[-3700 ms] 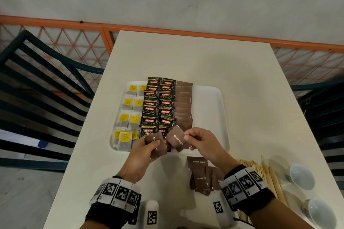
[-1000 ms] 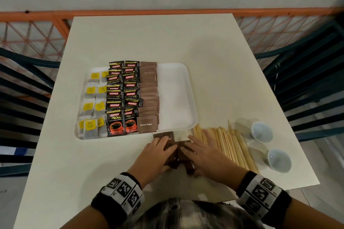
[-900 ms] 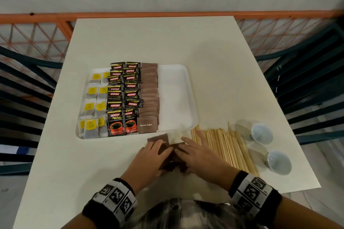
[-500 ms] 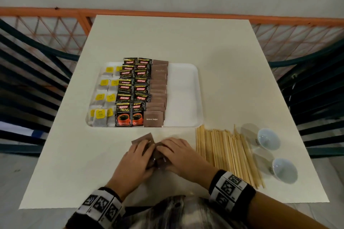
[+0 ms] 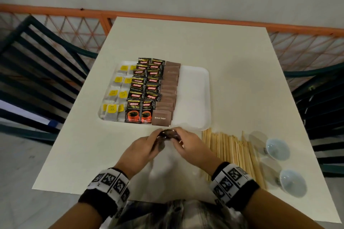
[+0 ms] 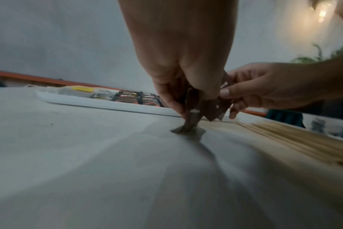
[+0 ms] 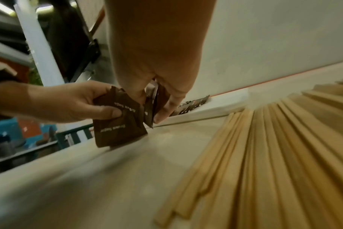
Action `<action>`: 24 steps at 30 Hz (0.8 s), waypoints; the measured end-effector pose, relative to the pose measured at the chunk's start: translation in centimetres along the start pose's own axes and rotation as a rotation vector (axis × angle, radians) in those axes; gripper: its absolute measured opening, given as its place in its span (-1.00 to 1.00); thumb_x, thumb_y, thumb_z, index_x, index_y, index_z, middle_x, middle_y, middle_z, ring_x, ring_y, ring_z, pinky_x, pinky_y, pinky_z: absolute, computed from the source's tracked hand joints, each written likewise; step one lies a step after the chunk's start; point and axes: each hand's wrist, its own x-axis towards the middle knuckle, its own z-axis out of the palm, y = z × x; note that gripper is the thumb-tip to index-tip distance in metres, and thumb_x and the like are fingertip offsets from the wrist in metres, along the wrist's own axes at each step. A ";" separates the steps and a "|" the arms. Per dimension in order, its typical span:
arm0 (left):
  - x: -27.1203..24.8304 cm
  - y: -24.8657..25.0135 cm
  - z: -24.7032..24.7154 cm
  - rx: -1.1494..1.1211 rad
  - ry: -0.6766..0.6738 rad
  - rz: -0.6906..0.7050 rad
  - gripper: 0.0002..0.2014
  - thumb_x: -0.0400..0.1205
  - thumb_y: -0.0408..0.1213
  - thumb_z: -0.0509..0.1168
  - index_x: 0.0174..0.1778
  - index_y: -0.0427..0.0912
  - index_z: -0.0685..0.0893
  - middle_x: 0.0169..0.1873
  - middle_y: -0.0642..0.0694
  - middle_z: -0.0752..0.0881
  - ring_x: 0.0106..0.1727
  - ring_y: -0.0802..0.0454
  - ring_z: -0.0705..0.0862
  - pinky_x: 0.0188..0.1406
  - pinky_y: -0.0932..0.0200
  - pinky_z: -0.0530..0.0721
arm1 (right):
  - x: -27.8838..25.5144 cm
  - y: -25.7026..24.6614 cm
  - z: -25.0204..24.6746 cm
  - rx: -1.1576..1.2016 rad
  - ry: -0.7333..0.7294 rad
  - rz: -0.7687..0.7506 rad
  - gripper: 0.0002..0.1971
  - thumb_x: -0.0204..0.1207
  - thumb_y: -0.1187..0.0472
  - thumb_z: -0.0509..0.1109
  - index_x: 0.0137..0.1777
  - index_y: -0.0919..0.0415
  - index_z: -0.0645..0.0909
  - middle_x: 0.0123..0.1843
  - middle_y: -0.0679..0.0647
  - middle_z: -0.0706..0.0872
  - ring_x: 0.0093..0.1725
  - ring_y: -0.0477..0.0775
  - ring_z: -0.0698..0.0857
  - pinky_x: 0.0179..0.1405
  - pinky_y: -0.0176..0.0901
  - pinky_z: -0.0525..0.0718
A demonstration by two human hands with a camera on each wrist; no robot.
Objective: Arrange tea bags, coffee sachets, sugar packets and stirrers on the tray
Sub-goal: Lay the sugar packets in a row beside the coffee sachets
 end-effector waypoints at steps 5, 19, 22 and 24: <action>-0.2 0.5 -0.9 -0.348 0.110 -0.211 -0.72 0.61 -0.37 0.25 0.17 0.03 0.62 -0.15 0.09 0.75 -0.16 0.15 0.69 -0.20 0.55 0.51 | -0.1 0.5 -1.3 0.318 0.130 0.205 -0.80 0.59 0.24 0.24 0.20 0.09 0.45 0.03 0.05 0.74 -0.08 0.00 0.72 0.00 -0.12 0.69; 2.5 3.8 -2.2 -0.680 0.155 -0.365 -0.73 0.68 -0.44 0.05 0.13 0.02 0.48 -0.10 0.14 0.63 -0.05 0.30 0.57 -0.20 0.50 0.49 | 1.5 -3.9 -1.5 0.722 -0.040 0.307 -0.58 0.58 0.21 0.32 0.37 0.14 0.27 0.16 0.04 0.61 0.10 0.12 0.72 -0.09 -0.01 0.79; 2.7 3.9 -2.5 -0.826 0.143 -0.442 -0.75 0.69 -0.41 0.03 0.09 -0.02 0.55 -0.05 0.02 0.66 0.03 0.10 0.62 0.08 0.21 0.62 | 1.9 -3.7 -1.5 0.698 0.031 0.305 -0.60 0.54 0.32 0.34 0.33 0.11 0.33 0.16 0.09 0.65 0.05 0.13 0.74 -0.08 0.03 0.80; 2.8 3.7 -2.9 -0.945 0.138 -0.523 -0.74 0.69 -0.39 0.04 -0.02 -0.01 0.61 -0.07 -0.11 0.68 0.00 -0.03 0.62 0.16 0.02 0.61 | 1.9 -3.7 -1.7 0.716 0.076 0.304 -0.66 0.56 0.33 0.32 0.26 0.07 0.36 0.05 0.07 0.69 -0.11 0.11 0.78 -0.17 -0.04 0.80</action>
